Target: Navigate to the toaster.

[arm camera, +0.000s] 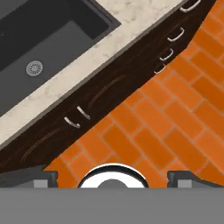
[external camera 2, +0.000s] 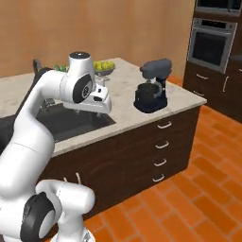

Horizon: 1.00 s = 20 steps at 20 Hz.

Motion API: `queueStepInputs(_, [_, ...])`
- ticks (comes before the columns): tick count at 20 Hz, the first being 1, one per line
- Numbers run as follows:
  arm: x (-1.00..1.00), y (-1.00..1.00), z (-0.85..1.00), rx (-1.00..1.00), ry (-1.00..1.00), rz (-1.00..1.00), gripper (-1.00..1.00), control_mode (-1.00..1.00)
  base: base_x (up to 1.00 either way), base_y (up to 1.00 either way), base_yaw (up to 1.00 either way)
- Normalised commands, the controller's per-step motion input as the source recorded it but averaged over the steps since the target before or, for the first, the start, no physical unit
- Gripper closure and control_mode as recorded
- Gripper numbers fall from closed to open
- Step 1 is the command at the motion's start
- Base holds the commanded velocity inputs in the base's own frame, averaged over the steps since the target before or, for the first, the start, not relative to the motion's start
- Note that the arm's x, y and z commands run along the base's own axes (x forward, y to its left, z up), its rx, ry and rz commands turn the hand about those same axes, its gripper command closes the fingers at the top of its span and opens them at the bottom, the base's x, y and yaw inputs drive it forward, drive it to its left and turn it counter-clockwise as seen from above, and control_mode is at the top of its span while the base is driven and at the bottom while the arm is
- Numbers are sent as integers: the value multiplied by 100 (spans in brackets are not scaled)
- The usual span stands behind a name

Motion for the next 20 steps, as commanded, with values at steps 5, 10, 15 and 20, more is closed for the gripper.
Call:
queueStepInputs(5, [0, 0, 0, 0, 0, 0, -100, 100, -1, 6, 94])
queueStepInputs(10, [0, 0, 0, 0, 0, 0, -100, 100, 0, 8, 96])
queueStepInputs(15, [0, 0, 0, 0, 0, 0, -100, 100, 0, 8, 96])
queueStepInputs(20, [0, 0, 0, 0, 0, 0, -100, 100, 0, 19, 92])
